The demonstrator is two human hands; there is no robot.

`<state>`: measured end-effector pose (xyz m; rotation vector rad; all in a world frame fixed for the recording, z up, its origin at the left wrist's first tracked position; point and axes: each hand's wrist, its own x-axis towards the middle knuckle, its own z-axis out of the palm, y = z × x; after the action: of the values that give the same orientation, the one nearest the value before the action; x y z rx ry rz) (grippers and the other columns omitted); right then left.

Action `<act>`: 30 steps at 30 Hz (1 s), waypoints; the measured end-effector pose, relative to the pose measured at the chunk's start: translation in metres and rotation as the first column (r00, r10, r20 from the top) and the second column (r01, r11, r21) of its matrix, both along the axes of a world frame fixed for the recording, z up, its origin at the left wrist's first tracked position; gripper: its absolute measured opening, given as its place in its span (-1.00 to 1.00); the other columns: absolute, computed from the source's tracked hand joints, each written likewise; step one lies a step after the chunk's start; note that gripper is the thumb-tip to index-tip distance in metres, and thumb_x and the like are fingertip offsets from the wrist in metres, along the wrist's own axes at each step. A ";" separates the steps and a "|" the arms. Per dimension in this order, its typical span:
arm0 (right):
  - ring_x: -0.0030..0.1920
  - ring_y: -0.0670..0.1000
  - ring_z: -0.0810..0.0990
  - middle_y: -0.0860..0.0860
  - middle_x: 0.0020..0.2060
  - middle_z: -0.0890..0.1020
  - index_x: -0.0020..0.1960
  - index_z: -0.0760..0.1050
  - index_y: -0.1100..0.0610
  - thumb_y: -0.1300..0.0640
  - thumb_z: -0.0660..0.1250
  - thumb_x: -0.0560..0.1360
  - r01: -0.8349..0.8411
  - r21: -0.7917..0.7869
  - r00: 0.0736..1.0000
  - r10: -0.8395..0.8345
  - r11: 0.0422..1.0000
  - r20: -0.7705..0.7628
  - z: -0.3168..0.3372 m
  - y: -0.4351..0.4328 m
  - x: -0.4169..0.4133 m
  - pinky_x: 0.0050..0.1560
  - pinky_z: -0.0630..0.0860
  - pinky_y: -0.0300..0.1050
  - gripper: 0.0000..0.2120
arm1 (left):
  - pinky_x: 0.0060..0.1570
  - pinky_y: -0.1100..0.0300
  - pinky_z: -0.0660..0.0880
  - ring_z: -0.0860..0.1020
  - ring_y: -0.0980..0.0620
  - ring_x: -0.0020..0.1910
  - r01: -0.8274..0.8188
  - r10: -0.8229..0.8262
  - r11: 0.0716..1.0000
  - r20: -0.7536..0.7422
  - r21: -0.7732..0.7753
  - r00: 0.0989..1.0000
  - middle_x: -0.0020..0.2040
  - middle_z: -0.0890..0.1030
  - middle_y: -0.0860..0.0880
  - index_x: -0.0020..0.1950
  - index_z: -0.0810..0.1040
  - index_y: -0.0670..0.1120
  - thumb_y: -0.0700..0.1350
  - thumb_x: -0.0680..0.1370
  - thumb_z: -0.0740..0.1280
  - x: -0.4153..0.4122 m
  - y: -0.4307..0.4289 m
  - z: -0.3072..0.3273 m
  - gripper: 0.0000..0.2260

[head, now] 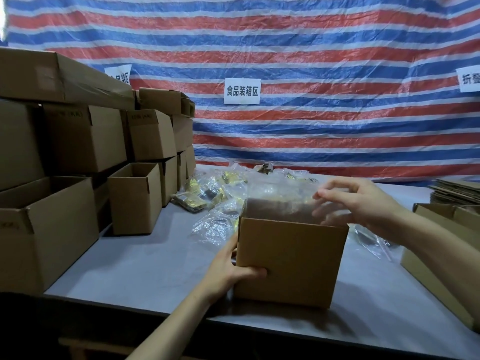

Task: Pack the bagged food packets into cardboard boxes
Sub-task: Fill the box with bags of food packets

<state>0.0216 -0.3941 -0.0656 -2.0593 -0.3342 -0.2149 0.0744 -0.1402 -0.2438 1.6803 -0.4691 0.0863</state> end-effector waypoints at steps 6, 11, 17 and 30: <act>-0.35 0.00 0.71 0.07 -0.24 0.72 -0.07 0.63 0.21 0.18 0.40 0.57 0.134 -0.144 0.990 -0.137 0.981 -0.016 0.003 0.001 0.010 -0.38 0.59 -0.24 -0.90 | 0.11 0.19 0.57 0.65 0.08 0.13 0.005 -0.005 1.000 0.017 0.012 1.000 0.14 0.69 0.06 0.36 0.50 0.08 0.07 0.17 0.60 0.000 0.001 0.000 -0.25; -0.46 -0.14 0.60 0.12 -0.23 0.69 -0.12 0.64 0.18 0.26 0.46 0.51 0.179 -0.367 0.972 -0.221 0.913 -0.074 0.001 0.008 0.021 -0.41 0.51 -0.29 -0.96 | 0.00 0.31 0.54 0.65 0.13 0.11 0.010 -0.010 1.000 0.007 0.015 1.000 0.14 0.69 0.10 0.36 0.50 0.10 0.08 0.18 0.61 -0.002 0.001 0.000 -0.24; 0.02 0.01 0.63 0.00 0.01 0.66 0.07 0.62 0.00 0.15 0.54 0.45 0.332 -0.659 0.936 -0.322 0.675 0.141 -0.003 0.036 0.019 0.02 0.63 -0.02 -0.78 | -0.05 0.36 0.54 0.66 0.18 0.07 0.011 -0.011 1.000 0.004 0.008 1.000 0.12 0.70 0.13 0.38 0.51 0.07 0.07 0.18 0.60 -0.003 0.001 0.001 -0.24; 0.49 0.02 0.37 -0.04 0.46 0.46 0.44 0.47 -0.03 -0.62 -0.11 0.30 -0.266 -0.684 0.904 -0.072 0.680 -0.422 -0.009 0.043 0.030 0.57 0.13 0.12 -0.01 | -0.02 0.35 0.54 0.63 0.18 0.13 0.018 -0.018 0.999 0.021 0.041 1.000 0.14 0.68 0.16 0.37 0.50 0.16 0.10 0.17 0.60 -0.005 0.001 0.003 -0.24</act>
<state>0.0514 -0.3509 -0.0748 -2.7940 -0.2848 0.5306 0.0690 -0.1389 -0.2412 1.7165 -0.5046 0.0816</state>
